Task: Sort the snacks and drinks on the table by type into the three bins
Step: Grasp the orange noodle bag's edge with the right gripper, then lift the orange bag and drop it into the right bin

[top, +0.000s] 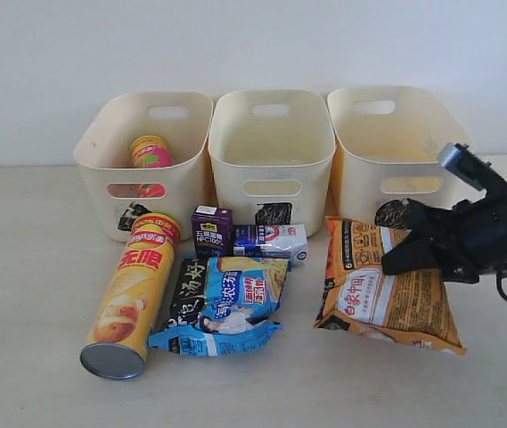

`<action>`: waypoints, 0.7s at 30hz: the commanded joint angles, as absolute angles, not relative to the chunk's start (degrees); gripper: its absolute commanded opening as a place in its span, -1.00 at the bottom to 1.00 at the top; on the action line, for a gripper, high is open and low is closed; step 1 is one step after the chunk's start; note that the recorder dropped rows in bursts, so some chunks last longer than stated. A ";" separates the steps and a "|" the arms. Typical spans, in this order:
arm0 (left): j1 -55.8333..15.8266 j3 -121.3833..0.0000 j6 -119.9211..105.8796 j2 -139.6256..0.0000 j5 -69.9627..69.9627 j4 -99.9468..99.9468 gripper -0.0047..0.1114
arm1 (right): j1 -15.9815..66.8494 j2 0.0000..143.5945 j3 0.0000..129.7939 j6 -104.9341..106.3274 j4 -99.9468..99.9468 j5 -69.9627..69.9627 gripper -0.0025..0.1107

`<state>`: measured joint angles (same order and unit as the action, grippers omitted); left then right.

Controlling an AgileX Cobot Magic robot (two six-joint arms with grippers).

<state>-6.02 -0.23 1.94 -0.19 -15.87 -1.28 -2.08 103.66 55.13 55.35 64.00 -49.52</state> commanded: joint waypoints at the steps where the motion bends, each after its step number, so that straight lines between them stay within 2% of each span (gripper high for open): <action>1: -5.83 0.00 1.84 0.00 -15.48 -0.81 -0.85 | -2.78 99.22 54.98 56.51 63.91 -53.54 -0.96; 11: -5.83 0.00 1.84 0.00 -15.48 -0.81 -0.85 | -2.78 89.98 65.85 51.52 63.91 -57.91 -0.96; 21: -5.83 0.00 1.84 0.00 -15.48 -0.81 -0.85 | -2.78 92.80 76.89 49.40 63.79 -42.93 -0.96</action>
